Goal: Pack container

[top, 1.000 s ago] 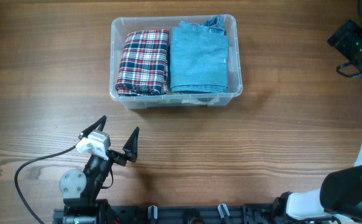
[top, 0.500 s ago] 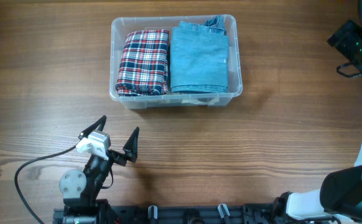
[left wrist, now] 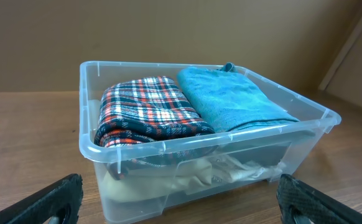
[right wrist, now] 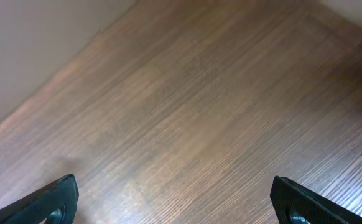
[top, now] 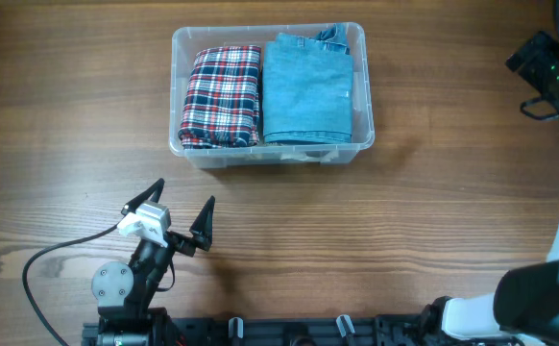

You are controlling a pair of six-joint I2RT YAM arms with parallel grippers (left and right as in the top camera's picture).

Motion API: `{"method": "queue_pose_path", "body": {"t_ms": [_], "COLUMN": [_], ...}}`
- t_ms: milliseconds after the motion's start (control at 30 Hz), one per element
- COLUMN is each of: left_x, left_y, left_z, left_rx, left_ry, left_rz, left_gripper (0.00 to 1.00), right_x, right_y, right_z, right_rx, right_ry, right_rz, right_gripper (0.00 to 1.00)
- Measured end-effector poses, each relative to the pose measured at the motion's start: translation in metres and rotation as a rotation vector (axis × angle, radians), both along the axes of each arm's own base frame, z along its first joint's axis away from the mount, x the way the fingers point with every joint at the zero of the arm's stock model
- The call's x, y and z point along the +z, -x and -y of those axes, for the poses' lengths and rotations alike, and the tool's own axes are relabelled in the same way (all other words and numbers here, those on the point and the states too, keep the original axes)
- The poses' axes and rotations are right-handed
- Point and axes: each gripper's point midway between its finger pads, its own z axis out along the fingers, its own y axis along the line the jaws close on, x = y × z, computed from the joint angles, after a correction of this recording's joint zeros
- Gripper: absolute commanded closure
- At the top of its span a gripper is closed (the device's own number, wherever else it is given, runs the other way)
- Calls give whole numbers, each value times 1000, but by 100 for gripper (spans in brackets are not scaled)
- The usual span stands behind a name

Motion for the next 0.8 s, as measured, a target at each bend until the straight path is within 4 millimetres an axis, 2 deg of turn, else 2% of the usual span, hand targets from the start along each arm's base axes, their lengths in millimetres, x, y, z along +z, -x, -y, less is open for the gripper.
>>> {"method": "queue_pose_path", "body": {"t_ms": [67,167,233,433,600,700,733,800], "left_x": [0,0,0,0,0,0,0,0], "left_y": [0,0,0,0,0,0,0,0], "left_z": [0,0,0,0,0,0,0,0], "left_rx": [0,0,0,0,0,0,0,0], "left_ry": [0,0,0,0,0,0,0,0], "left_rz": [0,0,0,1,1,1,0,1], "left_gripper": [0,0,0,0,0,0,0,0], "right_x": [22,94,131,200,232,242,242,226], "right_y": [9,45,71,139,179,195,199,203], "right_z": [-4,-16,-25,-50,-81,-92,-95,-98], "right_rx": [2,3,1,9,82,112,121,133], "right_ry": [17,76,107,177,192,194,191,171], "right_rz": [51,229,329,549,684,733,735,673], "right_gripper": [0,0,0,0,0,0,0,0]}}
